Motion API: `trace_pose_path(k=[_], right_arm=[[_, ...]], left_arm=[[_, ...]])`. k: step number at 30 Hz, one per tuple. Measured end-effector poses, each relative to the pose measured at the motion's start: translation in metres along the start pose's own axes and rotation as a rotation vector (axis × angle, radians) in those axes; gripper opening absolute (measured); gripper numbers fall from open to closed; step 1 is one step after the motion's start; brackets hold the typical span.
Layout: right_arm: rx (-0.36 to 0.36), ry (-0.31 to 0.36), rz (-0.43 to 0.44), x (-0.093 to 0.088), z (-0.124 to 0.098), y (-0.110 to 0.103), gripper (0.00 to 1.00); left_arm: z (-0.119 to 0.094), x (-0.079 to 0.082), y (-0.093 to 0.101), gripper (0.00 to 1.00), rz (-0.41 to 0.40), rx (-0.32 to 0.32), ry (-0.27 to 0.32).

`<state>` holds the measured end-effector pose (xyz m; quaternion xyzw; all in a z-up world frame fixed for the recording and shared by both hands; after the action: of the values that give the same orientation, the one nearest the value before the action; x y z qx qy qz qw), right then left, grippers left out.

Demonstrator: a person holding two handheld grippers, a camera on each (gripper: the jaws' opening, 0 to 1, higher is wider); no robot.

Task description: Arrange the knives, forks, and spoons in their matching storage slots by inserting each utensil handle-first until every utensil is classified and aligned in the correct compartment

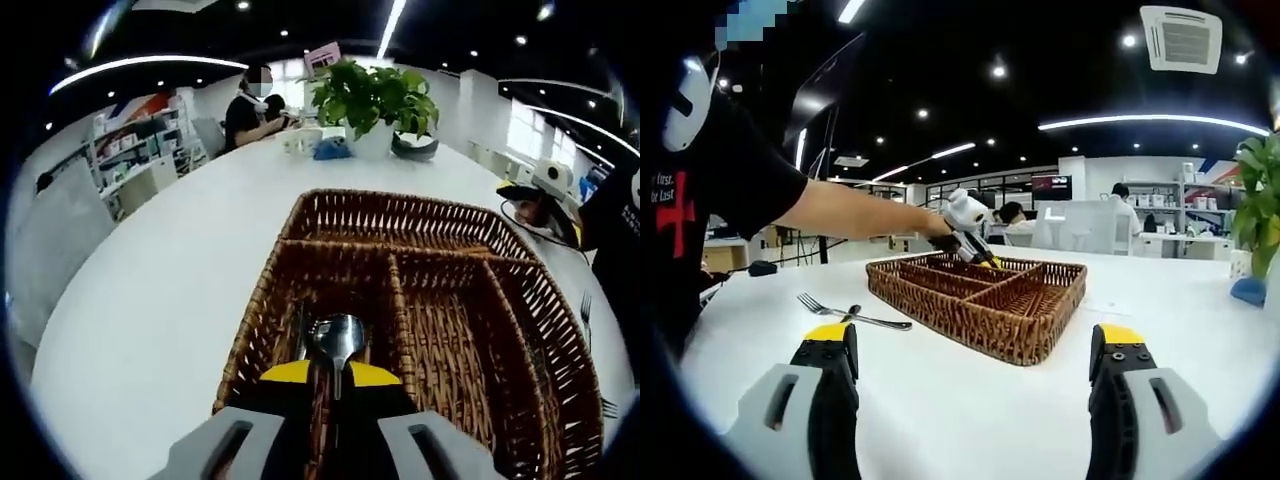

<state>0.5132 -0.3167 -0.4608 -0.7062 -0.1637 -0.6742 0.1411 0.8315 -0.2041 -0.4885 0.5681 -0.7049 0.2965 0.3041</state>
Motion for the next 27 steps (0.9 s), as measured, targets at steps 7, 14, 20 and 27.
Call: trace_pose_path(k=[7,14,20,27], right_arm=[[-0.005,0.012,0.012,0.002,-0.001,0.001,0.99],[-0.007,0.005,0.003,0.0,0.0,-0.002,0.99],[-0.016,0.01,0.003,0.001,0.0,-0.003,0.99],[-0.009,0.003,-0.002,0.0,0.002,-0.008,0.99]], left_arm=[[-0.023,0.012,-0.006,0.28,0.041,0.106,0.051],[-0.06,0.031,-0.018,0.99,0.0,0.305,0.174],[-0.081,0.025,0.008,1.0,-0.014,0.357,0.211],[-0.097,0.02,0.03,1.0,-0.04,0.414,0.248]])
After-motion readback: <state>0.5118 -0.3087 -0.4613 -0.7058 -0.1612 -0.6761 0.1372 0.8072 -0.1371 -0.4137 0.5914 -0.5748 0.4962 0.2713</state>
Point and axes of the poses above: the point that each gripper's makers call its tool centre point, and the gripper's own axes: z roughly forward along the fingers, y roughly to its right, x roughly out of its top, the point moved 4 cm from there along -z, roughly backward along the fingers, and after that the axes turned 1 degree about -x, right-handed, at the moved point
